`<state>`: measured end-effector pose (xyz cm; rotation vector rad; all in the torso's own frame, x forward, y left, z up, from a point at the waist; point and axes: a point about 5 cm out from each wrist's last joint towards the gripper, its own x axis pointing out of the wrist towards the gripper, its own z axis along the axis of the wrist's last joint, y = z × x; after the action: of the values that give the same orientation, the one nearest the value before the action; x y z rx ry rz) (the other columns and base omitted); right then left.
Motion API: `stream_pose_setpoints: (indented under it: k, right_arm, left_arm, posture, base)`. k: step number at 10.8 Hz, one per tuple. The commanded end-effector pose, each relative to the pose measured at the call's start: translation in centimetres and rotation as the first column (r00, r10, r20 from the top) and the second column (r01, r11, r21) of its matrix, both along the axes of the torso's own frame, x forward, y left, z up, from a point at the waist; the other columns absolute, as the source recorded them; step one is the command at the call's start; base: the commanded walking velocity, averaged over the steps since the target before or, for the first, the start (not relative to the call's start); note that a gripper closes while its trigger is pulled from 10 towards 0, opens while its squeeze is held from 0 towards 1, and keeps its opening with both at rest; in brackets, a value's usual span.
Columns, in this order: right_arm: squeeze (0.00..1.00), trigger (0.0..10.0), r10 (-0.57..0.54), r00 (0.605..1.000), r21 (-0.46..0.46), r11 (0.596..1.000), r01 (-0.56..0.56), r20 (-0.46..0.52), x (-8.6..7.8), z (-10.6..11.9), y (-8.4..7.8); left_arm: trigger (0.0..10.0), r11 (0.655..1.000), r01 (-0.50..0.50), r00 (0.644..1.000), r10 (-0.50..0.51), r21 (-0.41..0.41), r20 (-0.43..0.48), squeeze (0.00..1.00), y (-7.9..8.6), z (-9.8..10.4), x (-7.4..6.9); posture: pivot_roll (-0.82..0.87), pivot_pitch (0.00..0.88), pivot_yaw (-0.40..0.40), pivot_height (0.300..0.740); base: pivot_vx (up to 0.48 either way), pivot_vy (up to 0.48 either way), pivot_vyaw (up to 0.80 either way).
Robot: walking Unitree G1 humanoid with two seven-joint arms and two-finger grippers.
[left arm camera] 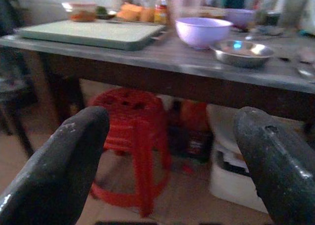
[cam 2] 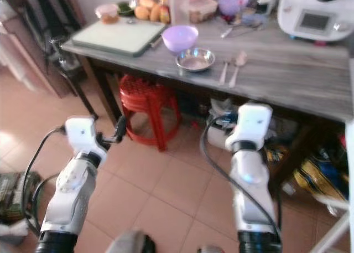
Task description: Setting the table
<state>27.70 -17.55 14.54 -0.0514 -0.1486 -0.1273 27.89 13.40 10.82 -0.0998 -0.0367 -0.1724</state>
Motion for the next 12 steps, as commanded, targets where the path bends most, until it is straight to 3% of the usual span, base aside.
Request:
stream_pose_setpoints:
  k: [1, 3, 9, 10, 12]
  right_arm:
    - [0.0, 10.0, 0.006, 1.0, 0.008, 1.0, -0.006, 0.005, 0.16, 0.22, 0.34]
    - [0.0, 10.0, 0.005, 1.0, 0.008, 1.0, -0.005, 0.002, 0.25, 0.26, 0.36]
    - [0.0, 10.0, 0.014, 1.0, 0.008, 1.0, -0.014, 0.006, 0.53, 0.41, 0.22]
    - [1.0, 10.0, 0.031, 1.0, 0.009, 0.999, -0.031, 0.004, 0.37, 0.28, 0.32]
    - [0.95, 10.0, 0.029, 1.0, -0.004, 1.0, -0.029, 0.002, 0.47, 0.29, 0.39]
  left_arm:
    - [10.0, 1.0, 0.009, 1.0, -0.009, 0.0, 0.015, 0.0, 0.24, 0.36, 0.05]
    - [10.0, 0.999, 0.037, 0.999, -0.036, -0.021, 0.023, 0.0, 0.04, 0.55, -0.12]
    - [10.0, 0.998, 0.051, 0.999, -0.051, -0.028, 0.019, 0.0, 0.09, 0.46, -0.02]
    - [10.0, 0.998, 0.052, 0.999, -0.052, -0.028, 0.014, 0.0, 0.05, 0.25, -0.21]
    - [10.0, 0.998, 0.058, 0.998, -0.057, -0.029, 0.011, 0.0, -0.11, 0.16, -0.34]
  posture:
    - [-0.04, 0.088, 0.075, 0.74]
    - [-0.04, 0.094, 0.075, 0.74]
    - [-0.04, 0.096, 0.072, 0.74]
    - [-0.04, 0.096, 0.071, 0.74]
    - [-0.04, 0.094, 0.068, 0.74]
  base:
    - [0.0, 0.0, 0.0]
    - [0.0, -0.141, -0.28]
    - [0.0, -0.314, -0.67]
    - [0.0, -0.319, 0.0]
    - [0.0, -0.319, 0.0]
